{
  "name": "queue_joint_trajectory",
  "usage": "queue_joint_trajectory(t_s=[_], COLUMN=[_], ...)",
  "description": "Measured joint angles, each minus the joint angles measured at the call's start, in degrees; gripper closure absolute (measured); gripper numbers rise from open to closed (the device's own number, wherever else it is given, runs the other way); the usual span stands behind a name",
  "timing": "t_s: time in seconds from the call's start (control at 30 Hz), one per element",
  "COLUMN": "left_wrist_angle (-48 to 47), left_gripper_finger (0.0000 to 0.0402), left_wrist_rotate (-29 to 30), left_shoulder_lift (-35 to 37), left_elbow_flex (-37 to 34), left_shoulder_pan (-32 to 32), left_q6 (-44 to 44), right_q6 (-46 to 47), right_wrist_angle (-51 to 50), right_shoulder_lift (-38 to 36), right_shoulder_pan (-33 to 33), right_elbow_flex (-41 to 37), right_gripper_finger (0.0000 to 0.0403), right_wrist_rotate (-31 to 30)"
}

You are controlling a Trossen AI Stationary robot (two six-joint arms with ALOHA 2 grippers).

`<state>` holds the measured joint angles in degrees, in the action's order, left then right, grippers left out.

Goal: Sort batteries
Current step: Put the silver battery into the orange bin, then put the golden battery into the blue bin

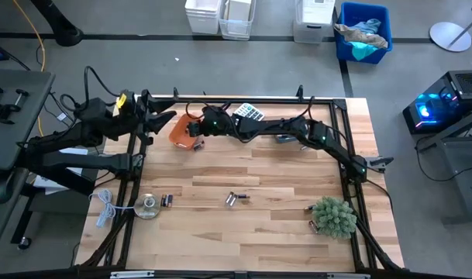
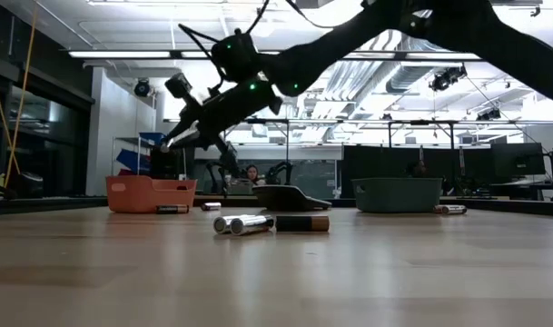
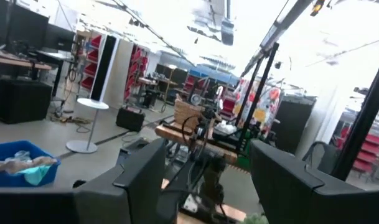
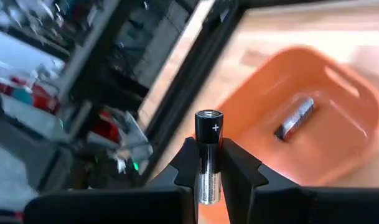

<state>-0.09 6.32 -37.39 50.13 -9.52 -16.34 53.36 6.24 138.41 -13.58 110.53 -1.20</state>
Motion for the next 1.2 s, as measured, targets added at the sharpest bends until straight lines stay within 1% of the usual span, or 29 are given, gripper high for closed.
queue_joint_trajectory(t_s=[0.17,0.2,0.27,0.43,0.5,0.57,0.63,0.7,0.77,0.83,0.93,1.07,1.13,1.2], left_wrist_angle=[1.26,1.38,1.39,1.39,1.39,1.37,1.33,1.33,1.33,1.28,0.99,0.83,0.74,0.81], left_gripper_finger=[0.0187,0.0187,0.0187,0.0187,0.0187,0.0187,0.0187,0.0187,0.0187,0.0187,0.0187,0.0187,0.0187,0.0187], left_wrist_rotate=[0.47,0.47,0.49,0.49,0.51,0.51,0.51,0.51,0.51,0.53,0.53,0.57,0.60,0.60], left_shoulder_lift=[0.02,0.00,0.00,0.00,0.00,0.00,0.00,0.00,0.02,0.00,0.02,-0.16,-0.55,-0.93], left_elbow_flex=[0.00,0.00,0.00,0.00,0.00,0.00,0.00,0.00,0.00,0.00,0.00,0.00,0.00,0.00], left_shoulder_pan=[0.00,0.00,0.00,0.00,0.00,0.00,0.02,0.02,0.01,0.01,0.02,-0.24,-0.28,-0.33], left_q6=[-0.02,-0.03,-0.04,-0.03,-0.02,-0.02,-0.02,0.57,1.73,2.23,2.52,3.50,4.05,4.74], right_q6=[0.69,0.70,-0.13,-5.97,-6.80,-6.84,-6.98,-7.30,-9.11,-14.52,-26.78,-40.74,-44.81,-47.88], right_wrist_angle=[4.95,5.23,6.16,5.60,5.52,5.52,5.37,4.11,1.56,-4.90,-19.57,-41.79,-52.94,-63.18], right_shoulder_lift=[3.09,3.20,3.26,3.56,3.56,3.56,3.56,2.96,1.78,-0.84,-6.28,-12.57,-14.73,-16.22], right_shoulder_pan=[0.00,0.09,0.26,0.24,0.02,-0.66,-1.77,-3.19,-4.60,-5.79,-6.98,-6.91,-6.02,-4.36], right_elbow_flex=[-0.08,-0.12,-0.01,-0.04,0.47,1.95,3.74,5.52,7.65,9.71,12.26,12.55,12.48,12.47], right_gripper_finger=[0.0369,0.0361,0.0329,0.0220,0.0183,0.0159,0.0148,0.0146,0.0148,0.0154,0.0164,0.0180,0.0187,0.0191], right_wrist_rotate=[-4.97,-5.88,-7.41,-7.01,-4.99,0.09,5.48,10.20,13.11,14.93,13.88,9.10,5.42,3.08])
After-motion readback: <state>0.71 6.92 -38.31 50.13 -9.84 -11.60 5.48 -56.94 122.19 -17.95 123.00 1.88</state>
